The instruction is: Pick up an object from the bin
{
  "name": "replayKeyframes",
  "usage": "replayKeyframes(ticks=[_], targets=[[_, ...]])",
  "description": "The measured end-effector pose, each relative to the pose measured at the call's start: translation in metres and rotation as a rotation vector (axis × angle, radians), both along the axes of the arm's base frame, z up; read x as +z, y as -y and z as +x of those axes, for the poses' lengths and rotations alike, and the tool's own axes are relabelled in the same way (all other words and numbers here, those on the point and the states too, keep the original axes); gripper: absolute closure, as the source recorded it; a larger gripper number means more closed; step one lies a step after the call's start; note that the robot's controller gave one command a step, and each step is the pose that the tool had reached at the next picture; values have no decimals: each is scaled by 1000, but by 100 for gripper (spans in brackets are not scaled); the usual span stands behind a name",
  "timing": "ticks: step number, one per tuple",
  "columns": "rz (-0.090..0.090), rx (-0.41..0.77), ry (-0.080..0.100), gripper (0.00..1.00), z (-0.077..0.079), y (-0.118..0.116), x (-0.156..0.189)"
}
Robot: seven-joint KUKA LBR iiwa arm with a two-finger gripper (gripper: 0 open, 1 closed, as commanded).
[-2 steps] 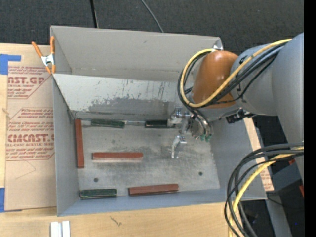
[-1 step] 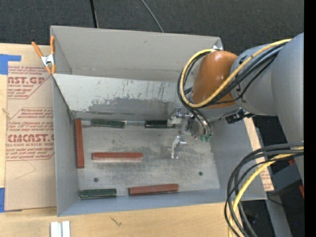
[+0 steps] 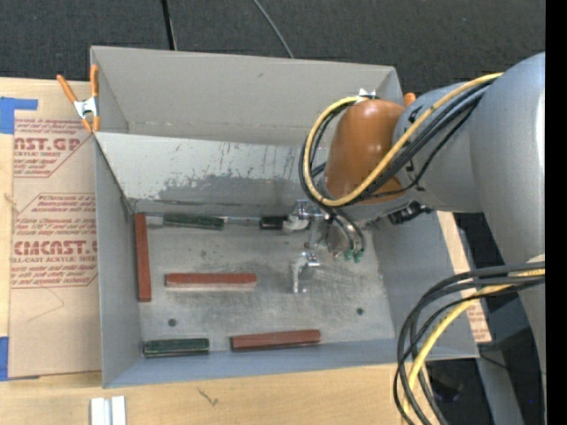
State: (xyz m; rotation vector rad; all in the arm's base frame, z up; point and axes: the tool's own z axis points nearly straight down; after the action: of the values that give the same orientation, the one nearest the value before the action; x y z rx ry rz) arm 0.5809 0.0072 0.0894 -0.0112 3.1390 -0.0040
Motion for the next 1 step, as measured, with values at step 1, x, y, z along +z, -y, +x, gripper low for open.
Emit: replayKeyframes(ticks=[1], targets=[[4, -17, -1, 0, 6, -66, 3]])
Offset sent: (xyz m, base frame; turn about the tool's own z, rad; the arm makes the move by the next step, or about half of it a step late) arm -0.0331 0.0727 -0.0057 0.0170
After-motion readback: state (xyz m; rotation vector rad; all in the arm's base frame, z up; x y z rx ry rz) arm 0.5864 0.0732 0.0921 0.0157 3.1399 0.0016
